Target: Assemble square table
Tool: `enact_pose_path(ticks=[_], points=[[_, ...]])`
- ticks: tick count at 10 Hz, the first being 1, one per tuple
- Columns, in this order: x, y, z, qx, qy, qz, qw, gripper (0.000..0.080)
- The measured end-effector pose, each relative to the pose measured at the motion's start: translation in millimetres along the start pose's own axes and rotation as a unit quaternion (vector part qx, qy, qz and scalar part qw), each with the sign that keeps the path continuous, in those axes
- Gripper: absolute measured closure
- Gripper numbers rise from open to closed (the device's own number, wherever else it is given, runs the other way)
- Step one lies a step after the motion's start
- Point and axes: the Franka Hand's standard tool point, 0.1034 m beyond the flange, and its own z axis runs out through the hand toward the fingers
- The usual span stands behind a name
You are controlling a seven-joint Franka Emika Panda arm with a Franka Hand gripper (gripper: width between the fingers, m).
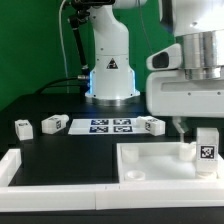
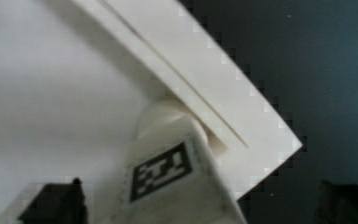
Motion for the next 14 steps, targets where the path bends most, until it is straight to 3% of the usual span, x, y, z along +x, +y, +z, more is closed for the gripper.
enact_pose_path(ticks=[1,3,4,5,6,10,12,14], points=[[5.9,2.5,-1.1,-0.003,0.004,-0.111,0.994,0.015],[4.2,2.0,0.1,-0.003,0.003,-0.101,0.995,0.015],[4.1,2.1,0.3,-0.003,0.002,-0.09,0.996,0.0288],[4.1,2.1,0.5,-0.003,0.002,-0.084,0.996,0.0288],[3.6,1.9,0.8,-0.003,0.002,-0.049,0.999,0.0495],[5.2,2.6,1.8,-0.009,-0.003,0.154,0.988,0.0509],[10.4,3.7,2.2,-0.013,-0.028,0.332,0.943,0.0509],[9.6,8.2,2.7,0.018,-0.035,0.5,0.865,0.0509]])
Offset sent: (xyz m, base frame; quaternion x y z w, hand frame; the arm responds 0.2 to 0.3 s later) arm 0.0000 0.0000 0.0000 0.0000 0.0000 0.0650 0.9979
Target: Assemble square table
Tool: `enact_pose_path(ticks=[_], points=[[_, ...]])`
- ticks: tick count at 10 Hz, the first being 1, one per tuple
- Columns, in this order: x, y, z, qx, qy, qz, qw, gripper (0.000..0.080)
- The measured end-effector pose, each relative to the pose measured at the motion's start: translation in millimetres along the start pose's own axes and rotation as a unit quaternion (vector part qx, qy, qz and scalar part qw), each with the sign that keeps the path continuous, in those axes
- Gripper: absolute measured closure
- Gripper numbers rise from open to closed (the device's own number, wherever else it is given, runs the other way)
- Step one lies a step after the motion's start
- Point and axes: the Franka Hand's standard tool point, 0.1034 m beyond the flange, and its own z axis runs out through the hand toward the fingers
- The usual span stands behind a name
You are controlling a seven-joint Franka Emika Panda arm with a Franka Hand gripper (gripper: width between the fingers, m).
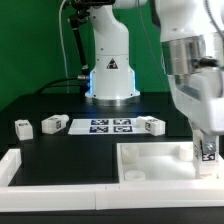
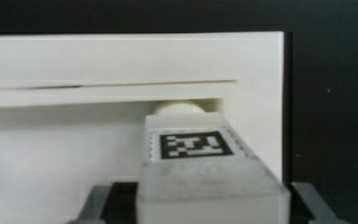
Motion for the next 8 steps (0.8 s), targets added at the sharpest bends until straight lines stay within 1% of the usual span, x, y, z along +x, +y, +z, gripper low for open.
enact_pose_path(ticks=[1,2,3,4,5,6,7,8], points=[[-0.5,0.5,0.0,0.004,0.0,0.036,0.999,0.0509],[-0.8,0.5,0.0,0.003,0.0,0.044,0.999,0.0508],[-0.7,0.8,0.5,0.003,0.0,0.043,0.999,0.0439],[-1.0,1.1,0.9,0.001,0.004,0.002,1.0,0.0439],[-5.0,3.4,1.8,-0.009,0.019,-0.112,0.993,0.0242],[-9.3,3.3,1.3,-0.012,0.025,-0.185,0.982,0.0242],[-6.3,2.5,1.4,-0.012,0.026,-0.215,0.976,0.0167],[-5.9,2.4,1.4,-0.013,0.026,-0.245,0.969,0.0167]])
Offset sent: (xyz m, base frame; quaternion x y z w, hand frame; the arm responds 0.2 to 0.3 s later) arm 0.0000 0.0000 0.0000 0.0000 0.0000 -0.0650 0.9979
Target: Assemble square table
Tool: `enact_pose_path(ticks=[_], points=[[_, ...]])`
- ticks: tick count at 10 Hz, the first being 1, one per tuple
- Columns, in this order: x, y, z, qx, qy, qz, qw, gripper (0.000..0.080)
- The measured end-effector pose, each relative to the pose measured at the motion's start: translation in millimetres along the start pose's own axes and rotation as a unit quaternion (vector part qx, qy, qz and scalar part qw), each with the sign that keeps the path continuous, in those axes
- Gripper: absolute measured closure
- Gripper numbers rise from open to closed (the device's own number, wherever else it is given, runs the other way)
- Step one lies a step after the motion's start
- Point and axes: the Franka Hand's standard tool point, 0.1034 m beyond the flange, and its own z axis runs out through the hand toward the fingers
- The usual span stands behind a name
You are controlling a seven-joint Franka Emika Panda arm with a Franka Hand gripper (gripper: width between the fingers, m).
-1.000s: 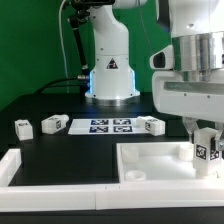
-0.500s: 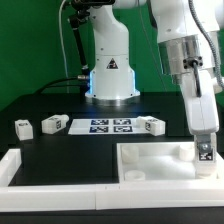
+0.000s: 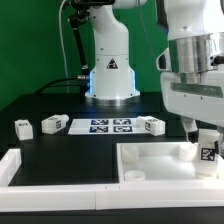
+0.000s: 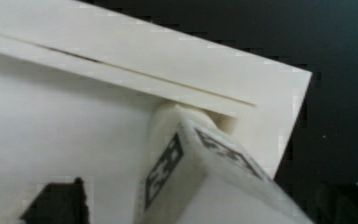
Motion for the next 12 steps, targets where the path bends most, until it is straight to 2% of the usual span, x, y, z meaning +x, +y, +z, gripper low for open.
enact_pose_path(ticks=[2,3,5,6,7,8,9,10,12], points=[[0.2,-0.2,-0.2,-0.001,0.002,-0.09,0.996,0.0153],[0.7,-2.9,-1.5,-0.002,0.011,-0.195,0.981,0.015],[-4.1,-7.9,-3.3,-0.006,0.014,-0.369,0.929,0.015],[-4.1,-7.8,-3.0,-0.004,0.013,-0.338,0.941,0.015],[-3.9,-7.7,-2.9,-0.005,0.013,-0.336,0.942,0.0241],[-3.8,-7.7,-2.9,-0.005,0.013,-0.335,0.942,0.039],[-2.9,-6.1,-2.3,-0.006,0.013,-0.315,0.949,0.039],[-0.4,-4.5,-2.0,-0.007,0.014,-0.271,0.962,0.0499],[7.6,-2.5,-2.0,-0.004,0.012,-0.18,0.984,0.0502]])
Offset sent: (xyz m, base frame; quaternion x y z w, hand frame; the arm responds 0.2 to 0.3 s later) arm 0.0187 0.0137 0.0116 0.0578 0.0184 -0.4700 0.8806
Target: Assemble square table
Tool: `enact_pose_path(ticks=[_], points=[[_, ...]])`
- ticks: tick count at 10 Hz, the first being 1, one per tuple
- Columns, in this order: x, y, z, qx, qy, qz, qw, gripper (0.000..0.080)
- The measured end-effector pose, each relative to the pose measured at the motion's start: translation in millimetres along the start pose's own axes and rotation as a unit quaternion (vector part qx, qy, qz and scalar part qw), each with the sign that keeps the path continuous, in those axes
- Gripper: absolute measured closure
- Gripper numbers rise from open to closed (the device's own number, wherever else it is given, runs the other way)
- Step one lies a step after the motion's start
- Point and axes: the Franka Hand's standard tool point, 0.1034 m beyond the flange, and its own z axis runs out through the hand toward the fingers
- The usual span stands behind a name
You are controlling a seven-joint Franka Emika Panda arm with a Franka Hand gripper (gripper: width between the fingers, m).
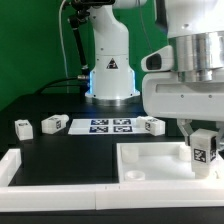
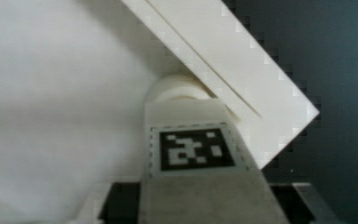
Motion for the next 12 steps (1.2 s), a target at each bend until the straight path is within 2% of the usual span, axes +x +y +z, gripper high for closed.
enact_pose_path(ticks=[2,3,5,6,8,9,10,11,12], points=[[2.2,4.4,0.0,-0.008,-0.016,0.139,0.99,0.0506],[2.3,4.0,0.3,-0.011,-0.035,0.237,0.971,0.0506],[-1.0,-0.7,2.9,0.001,-0.049,0.403,0.914,0.0506],[-3.2,-2.2,3.9,0.006,-0.046,0.446,0.894,0.0506],[-3.4,-2.9,3.8,0.004,-0.046,0.486,0.873,0.0506],[-3.3,-2.7,3.9,0.005,-0.046,0.471,0.881,0.0453],[-3.9,-2.6,3.8,0.004,-0.045,0.444,0.895,0.0453],[-6.7,-3.0,3.4,-0.004,-0.04,0.377,0.925,0.023],[-5.8,-4.1,2.1,-0.004,-0.034,0.282,0.959,0.023]])
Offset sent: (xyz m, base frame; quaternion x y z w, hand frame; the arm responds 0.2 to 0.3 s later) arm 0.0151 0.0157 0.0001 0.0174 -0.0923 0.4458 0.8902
